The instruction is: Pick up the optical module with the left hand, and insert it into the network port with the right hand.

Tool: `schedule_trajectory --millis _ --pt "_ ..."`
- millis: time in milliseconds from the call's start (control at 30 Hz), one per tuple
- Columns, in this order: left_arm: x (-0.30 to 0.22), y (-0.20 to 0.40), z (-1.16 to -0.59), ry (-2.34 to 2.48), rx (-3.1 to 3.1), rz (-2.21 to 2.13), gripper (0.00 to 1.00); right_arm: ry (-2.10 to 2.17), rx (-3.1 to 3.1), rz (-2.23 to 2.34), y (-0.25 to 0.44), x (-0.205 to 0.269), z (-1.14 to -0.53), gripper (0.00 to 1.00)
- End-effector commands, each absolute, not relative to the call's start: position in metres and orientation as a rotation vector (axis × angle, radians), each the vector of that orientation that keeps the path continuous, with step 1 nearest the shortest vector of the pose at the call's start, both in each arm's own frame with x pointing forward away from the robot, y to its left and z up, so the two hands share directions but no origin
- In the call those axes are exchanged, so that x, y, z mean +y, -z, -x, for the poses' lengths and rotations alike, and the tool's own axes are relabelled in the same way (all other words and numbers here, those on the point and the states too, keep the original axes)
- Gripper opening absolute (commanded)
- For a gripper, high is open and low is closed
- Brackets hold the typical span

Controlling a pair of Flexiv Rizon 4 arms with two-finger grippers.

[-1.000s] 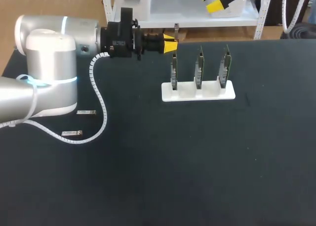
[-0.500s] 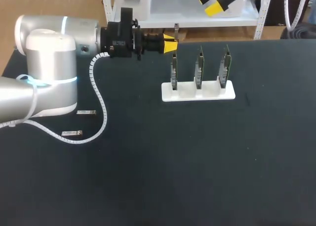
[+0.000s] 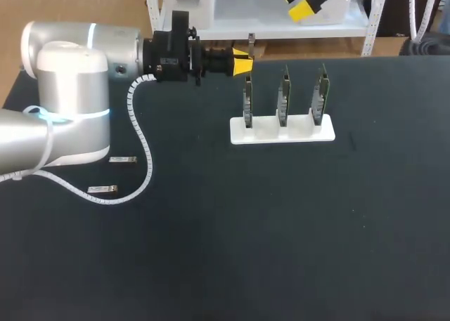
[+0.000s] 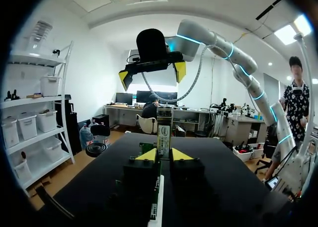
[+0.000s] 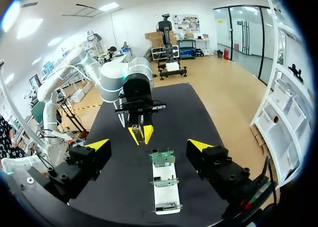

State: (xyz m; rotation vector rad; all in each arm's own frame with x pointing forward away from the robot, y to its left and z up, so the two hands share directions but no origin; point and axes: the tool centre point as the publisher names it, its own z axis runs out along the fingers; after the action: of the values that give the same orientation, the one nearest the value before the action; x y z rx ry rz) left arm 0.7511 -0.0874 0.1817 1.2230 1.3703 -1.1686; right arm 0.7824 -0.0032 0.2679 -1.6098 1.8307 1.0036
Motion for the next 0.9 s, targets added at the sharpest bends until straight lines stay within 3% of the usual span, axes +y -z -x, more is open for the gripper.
schedule_trajectory --millis 33,900 --pt "-0.087 -0.182 -0.752 1.170 1.370 -1.226 0.00 -0.610 1.875 1.478 -0.267 0.010 -0.773 1.00" --pt "-0.087 -0.182 -0.752 1.170 1.370 -1.226 0.00 -0.790 1.743 1.561 -0.228 0.053 -0.762 1.00"
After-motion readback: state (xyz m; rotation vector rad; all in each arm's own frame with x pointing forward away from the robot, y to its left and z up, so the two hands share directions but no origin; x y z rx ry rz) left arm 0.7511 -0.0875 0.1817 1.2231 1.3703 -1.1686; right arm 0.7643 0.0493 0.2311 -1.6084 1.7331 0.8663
